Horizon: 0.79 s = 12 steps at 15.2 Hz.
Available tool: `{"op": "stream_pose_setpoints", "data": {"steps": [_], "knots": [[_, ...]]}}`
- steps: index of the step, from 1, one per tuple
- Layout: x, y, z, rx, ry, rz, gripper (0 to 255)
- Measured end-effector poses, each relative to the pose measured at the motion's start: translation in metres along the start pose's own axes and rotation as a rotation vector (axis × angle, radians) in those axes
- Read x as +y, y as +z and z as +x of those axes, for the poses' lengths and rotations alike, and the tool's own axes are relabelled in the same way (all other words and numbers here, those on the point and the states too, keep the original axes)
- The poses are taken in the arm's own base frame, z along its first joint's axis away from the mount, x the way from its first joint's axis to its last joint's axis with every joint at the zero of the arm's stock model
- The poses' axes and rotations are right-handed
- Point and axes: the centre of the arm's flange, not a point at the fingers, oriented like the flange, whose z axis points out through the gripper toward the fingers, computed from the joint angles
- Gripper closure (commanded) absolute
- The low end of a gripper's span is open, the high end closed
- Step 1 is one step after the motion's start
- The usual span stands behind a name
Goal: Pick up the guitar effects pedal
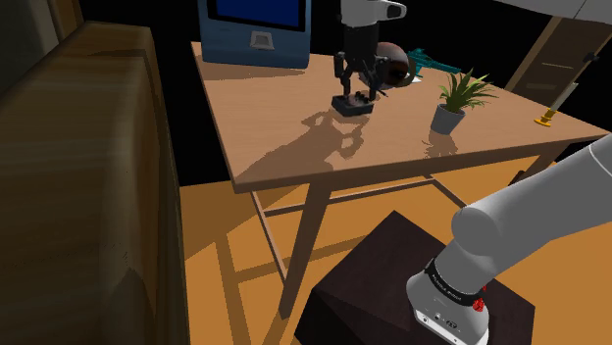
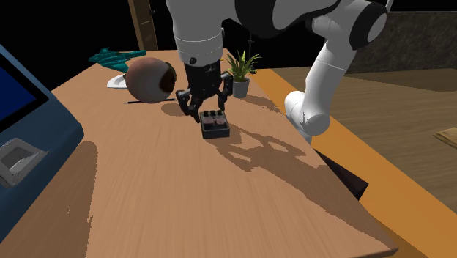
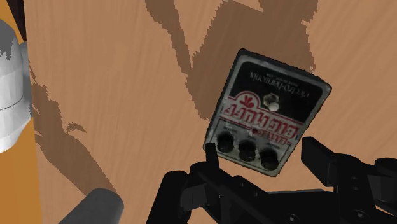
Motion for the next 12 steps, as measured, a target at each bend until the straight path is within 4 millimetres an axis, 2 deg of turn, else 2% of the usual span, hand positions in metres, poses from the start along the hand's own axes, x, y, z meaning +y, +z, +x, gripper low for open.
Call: {"op": "stream_pose_setpoints", "data": {"steps": [12], "knots": [[0.012,-0.060,0.014,0.000,-0.001,0.000,255]]}}
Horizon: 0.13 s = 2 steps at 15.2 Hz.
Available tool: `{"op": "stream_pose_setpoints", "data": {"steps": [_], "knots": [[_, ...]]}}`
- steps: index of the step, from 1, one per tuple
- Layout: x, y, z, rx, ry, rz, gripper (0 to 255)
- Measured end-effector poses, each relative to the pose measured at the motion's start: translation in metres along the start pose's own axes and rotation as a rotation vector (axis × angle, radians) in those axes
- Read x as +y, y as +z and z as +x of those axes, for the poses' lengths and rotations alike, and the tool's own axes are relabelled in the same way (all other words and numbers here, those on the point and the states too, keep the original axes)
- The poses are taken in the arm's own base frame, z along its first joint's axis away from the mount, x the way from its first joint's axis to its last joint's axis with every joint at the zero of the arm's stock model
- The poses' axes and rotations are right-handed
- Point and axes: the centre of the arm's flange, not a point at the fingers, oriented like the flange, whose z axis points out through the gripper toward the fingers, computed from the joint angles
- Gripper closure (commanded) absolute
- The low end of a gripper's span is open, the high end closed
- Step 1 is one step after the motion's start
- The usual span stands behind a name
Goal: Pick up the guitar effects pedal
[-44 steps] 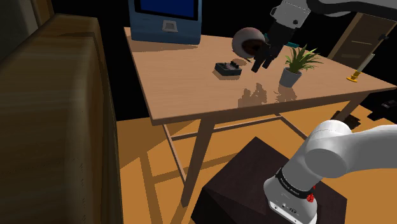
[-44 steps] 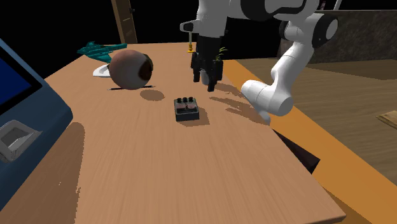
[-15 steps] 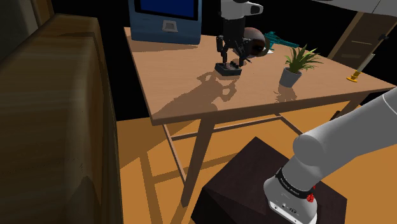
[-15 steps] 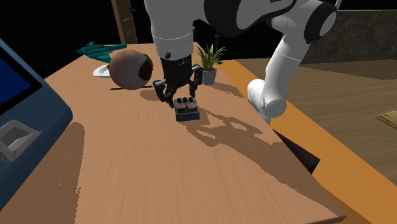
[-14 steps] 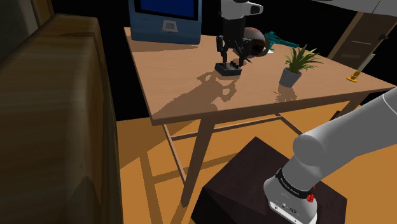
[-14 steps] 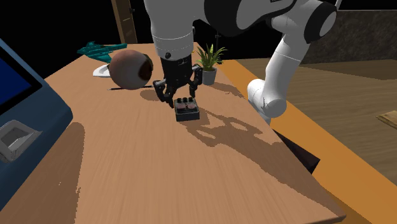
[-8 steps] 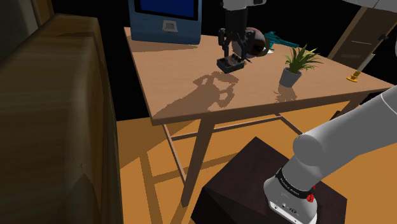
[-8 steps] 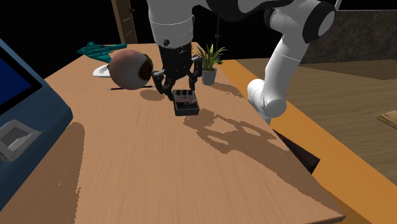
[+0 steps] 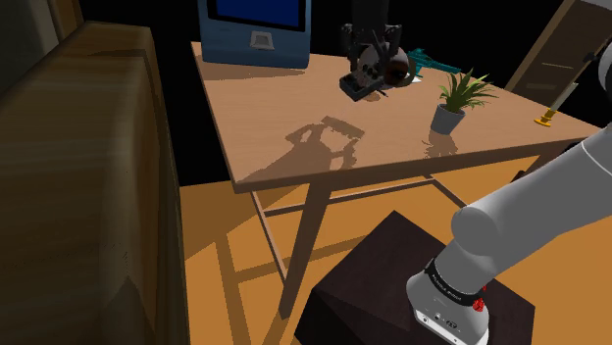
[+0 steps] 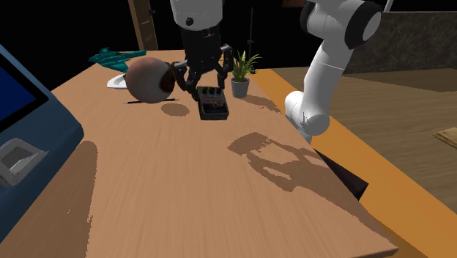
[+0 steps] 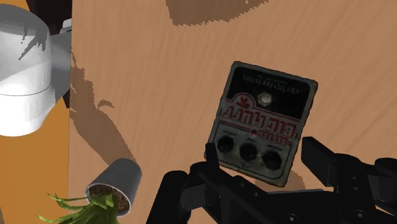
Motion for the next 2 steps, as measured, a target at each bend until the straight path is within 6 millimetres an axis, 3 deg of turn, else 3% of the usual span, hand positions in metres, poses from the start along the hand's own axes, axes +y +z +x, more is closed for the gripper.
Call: {"op": "stream_pose_setpoints", "data": {"steps": [2], "knots": [[0.0011,-0.0082,0.0028,0.000,0.000,0.000,255]]}}
